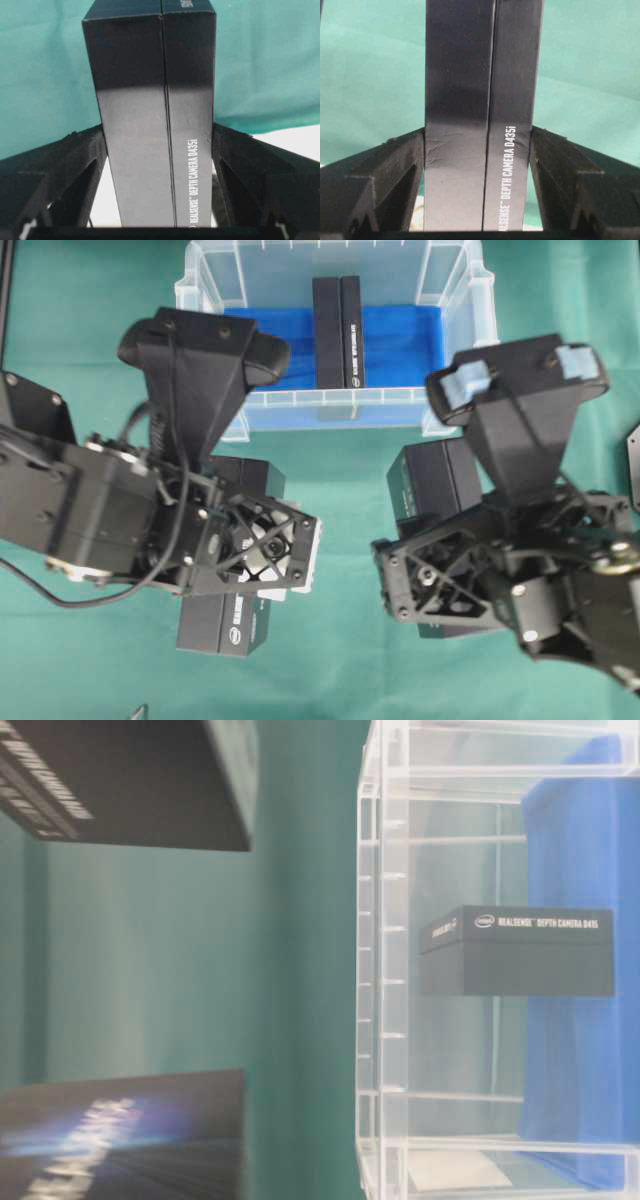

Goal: Take the box out of the case with both arms.
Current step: 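Carry both box pairs forward over the table in front of the bin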

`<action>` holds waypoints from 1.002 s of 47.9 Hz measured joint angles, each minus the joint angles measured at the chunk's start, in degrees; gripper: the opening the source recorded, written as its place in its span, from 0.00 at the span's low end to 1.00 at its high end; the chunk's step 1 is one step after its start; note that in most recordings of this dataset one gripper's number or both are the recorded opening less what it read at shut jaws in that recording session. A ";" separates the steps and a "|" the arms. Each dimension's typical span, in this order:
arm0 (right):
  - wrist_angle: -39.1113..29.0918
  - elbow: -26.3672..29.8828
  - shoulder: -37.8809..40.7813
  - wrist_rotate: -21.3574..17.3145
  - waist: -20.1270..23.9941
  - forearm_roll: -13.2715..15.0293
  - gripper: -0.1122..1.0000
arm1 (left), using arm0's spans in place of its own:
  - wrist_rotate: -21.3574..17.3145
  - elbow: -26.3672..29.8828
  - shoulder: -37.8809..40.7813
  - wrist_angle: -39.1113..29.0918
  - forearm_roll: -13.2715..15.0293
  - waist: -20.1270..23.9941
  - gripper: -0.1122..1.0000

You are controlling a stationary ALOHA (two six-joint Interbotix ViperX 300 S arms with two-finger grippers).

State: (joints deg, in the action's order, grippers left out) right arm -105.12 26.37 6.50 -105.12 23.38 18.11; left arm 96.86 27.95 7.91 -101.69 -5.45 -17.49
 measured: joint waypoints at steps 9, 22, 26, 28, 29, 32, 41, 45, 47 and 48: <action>1.14 -3.16 0.62 -1.14 0.00 -0.09 0.69 | 0.35 -5.98 -0.35 4.31 0.00 0.00 0.68; 8.00 -11.87 0.70 -5.71 0.00 -1.23 0.69 | 3.16 -18.90 -2.55 16.52 -0.18 0.00 0.68; 11.51 -15.47 0.70 -8.09 0.00 -2.20 0.69 | 4.39 -22.85 -2.99 20.13 -0.18 -0.09 0.68; 13.18 -17.14 0.70 -8.70 0.00 -2.64 0.69 | 5.01 -24.61 -3.25 21.80 -0.18 -0.18 0.68; 14.15 -17.93 0.79 -8.88 0.00 -2.81 0.69 | 5.27 -25.40 -3.25 22.59 -0.18 -0.18 0.68; 17.05 -20.13 0.79 -9.84 0.00 -2.99 0.69 | 5.89 -27.60 -3.43 24.52 -0.09 -0.44 0.68; 26.81 -27.07 0.79 -11.51 0.00 -3.16 0.69 | 7.03 -32.87 -3.60 28.65 -0.09 -0.70 0.68; 30.15 -29.44 0.79 -12.92 0.00 -3.34 0.69 | 7.12 -34.54 -3.60 31.11 -0.18 -0.79 0.68; 31.46 -30.50 0.79 -13.54 0.00 -3.34 0.69 | 7.21 -35.77 -3.60 33.05 -0.18 -0.70 0.68; 31.99 -30.94 0.70 -13.80 0.00 -3.34 0.69 | 7.21 -36.21 -3.52 33.84 -0.18 -0.79 0.68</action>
State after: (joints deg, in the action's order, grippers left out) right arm -73.13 -4.57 7.21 -118.92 23.38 14.77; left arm 104.06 -8.26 4.39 -67.85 -5.63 -18.28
